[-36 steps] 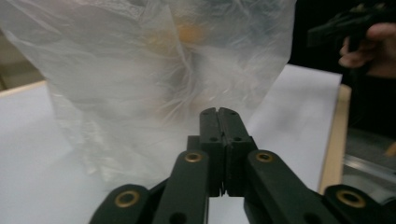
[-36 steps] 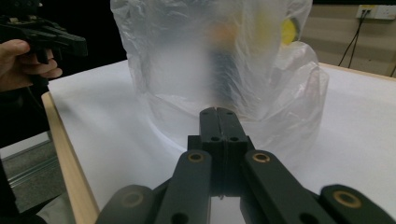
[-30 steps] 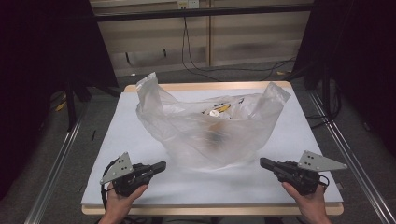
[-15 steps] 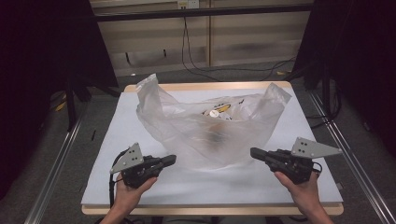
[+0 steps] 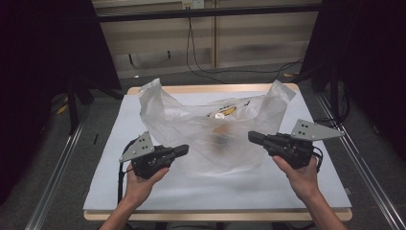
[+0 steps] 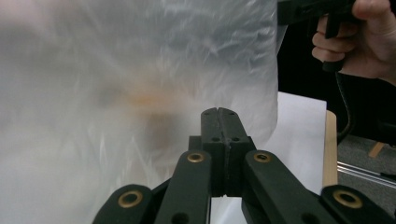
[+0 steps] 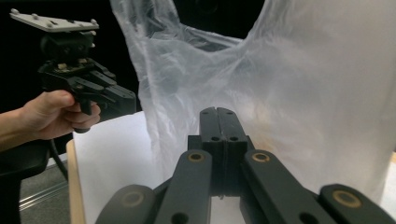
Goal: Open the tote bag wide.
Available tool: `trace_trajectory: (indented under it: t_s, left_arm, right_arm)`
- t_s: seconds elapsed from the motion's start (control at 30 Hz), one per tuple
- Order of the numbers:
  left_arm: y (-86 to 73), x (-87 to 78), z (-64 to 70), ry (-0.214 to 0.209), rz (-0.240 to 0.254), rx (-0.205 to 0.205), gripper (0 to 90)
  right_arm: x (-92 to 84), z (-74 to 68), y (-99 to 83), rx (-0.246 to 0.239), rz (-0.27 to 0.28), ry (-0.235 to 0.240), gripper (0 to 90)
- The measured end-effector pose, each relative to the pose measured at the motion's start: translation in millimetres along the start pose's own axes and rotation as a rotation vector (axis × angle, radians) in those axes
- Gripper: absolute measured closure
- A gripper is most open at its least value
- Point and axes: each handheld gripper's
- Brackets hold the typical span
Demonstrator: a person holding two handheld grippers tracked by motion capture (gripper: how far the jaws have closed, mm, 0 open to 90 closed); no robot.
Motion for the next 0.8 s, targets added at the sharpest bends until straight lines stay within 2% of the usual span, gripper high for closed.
trace_trajectory:
  t_s: [0.2, 0.23, 0.27, 0.33, 0.37, 0.47, 0.53, 0.67, 0.7, 0.77, 0.8]
  left_arm:
    - [12.2, 4.7, -3.6, 0.012, 0.016, 0.0, 90.0]
    - [18.1, 6.5, -5.2, 0.012, 0.031, -0.003, 90.0]
    - [21.7, 7.0, -6.1, 0.034, 0.027, 0.009, 90.0]
    - [27.8, 10.4, -8.5, 0.02, 0.051, 0.005, 90.0]
    - [31.3, 11.2, -10.0, 0.019, 0.046, 0.006, 90.0]
    - [37.2, 13.7, -13.2, 0.034, 0.058, -0.002, 90.0]
    - [45.2, 17.8, -19.1, 0.046, 0.082, -0.009, 90.0]
    - [55.2, 21.3, -23.7, 0.048, 0.095, -0.004, 90.0]
    - [62.5, 24.8, -25.9, 0.045, 0.112, -0.006, 90.0]
    - [67.1, 27.7, -27.3, 0.052, 0.11, -0.002, 90.0]
    - [72.6, 32.0, -32.3, 0.059, 0.11, 0.002, 90.0]
  right_arm:
    - [3.9, 5.1, 9.5, -0.001, 0.016, -0.019, 90.0]
    - [6.3, 7.9, 15.2, -0.005, 0.026, -0.018, 90.0]
    - [7.0, 8.4, 17.2, -0.004, 0.022, -0.028, 90.0]
    - [10.1, 10.8, 22.3, -0.01, 0.021, -0.037, 90.0]
    - [12.1, 11.7, 24.3, -0.009, 0.023, -0.037, 90.0]
    - [17.5, 14.5, 29.8, -0.007, 0.02, -0.051, 90.0]
    - [20.4, 16.6, 32.9, -0.015, 0.017, -0.057, 90.0]
    - [26.6, 18.8, 42.3, -0.017, 0.022, -0.063, 90.0]
    - [29.1, 19.4, 45.6, -0.022, 0.026, -0.068, 90.0]
    - [30.4, 19.4, 47.5, -0.022, 0.021, -0.068, 90.0]
    - [34.7, 20.6, 53.2, -0.029, 0.025, -0.071, 90.0]
Point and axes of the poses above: each handheld gripper's, and its own axes: x roughly forward along the jaws, y roughly out of its top, z roughly to its right, and after that the axes turned 3 degrees about y, right-handed
